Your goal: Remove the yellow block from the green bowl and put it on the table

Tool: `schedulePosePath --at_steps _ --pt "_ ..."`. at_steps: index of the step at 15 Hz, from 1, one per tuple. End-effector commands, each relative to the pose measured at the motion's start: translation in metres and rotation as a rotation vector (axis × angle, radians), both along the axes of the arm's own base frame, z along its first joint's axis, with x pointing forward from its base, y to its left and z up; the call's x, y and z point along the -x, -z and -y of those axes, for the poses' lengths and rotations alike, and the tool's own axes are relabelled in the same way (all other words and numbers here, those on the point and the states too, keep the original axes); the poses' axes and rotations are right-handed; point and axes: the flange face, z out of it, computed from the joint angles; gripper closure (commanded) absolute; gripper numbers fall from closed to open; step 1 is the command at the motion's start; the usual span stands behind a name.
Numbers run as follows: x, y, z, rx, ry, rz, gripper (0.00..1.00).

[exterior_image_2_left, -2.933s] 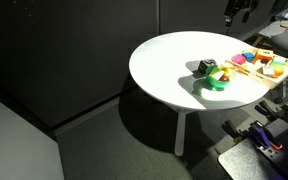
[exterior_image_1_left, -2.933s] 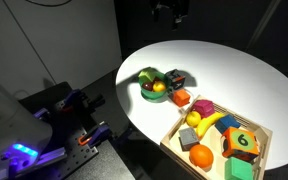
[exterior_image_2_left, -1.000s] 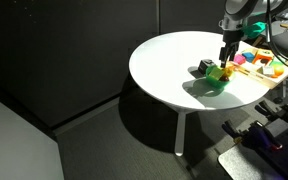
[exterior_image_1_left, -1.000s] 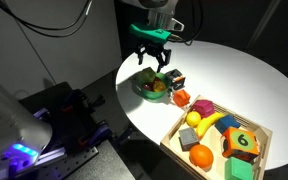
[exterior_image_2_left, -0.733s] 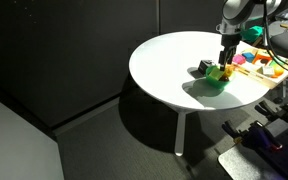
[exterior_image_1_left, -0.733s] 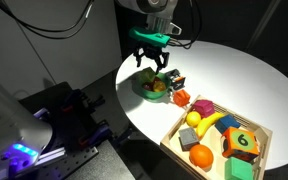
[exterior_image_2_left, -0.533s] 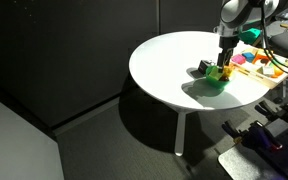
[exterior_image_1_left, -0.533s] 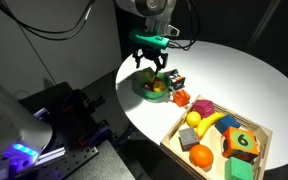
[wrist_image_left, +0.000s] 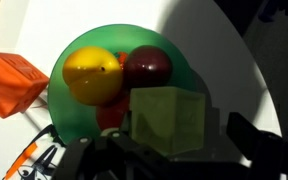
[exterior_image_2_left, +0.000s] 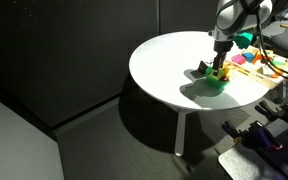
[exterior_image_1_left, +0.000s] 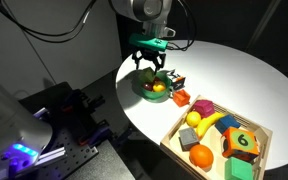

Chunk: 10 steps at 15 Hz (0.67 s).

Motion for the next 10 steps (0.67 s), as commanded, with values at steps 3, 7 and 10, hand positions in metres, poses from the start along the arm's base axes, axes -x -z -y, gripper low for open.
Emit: schedulePosePath --at_steps 3,7,10 --pt "-0.0114 0.0014 0.0052 0.025 -0.030 0.049 0.38" --pt "-0.0150 0.0058 0.0064 0.039 -0.033 0.056 0.70" --pt "-0.0154 0.0016 0.0071 0.045 -0.022 0.055 0.83"
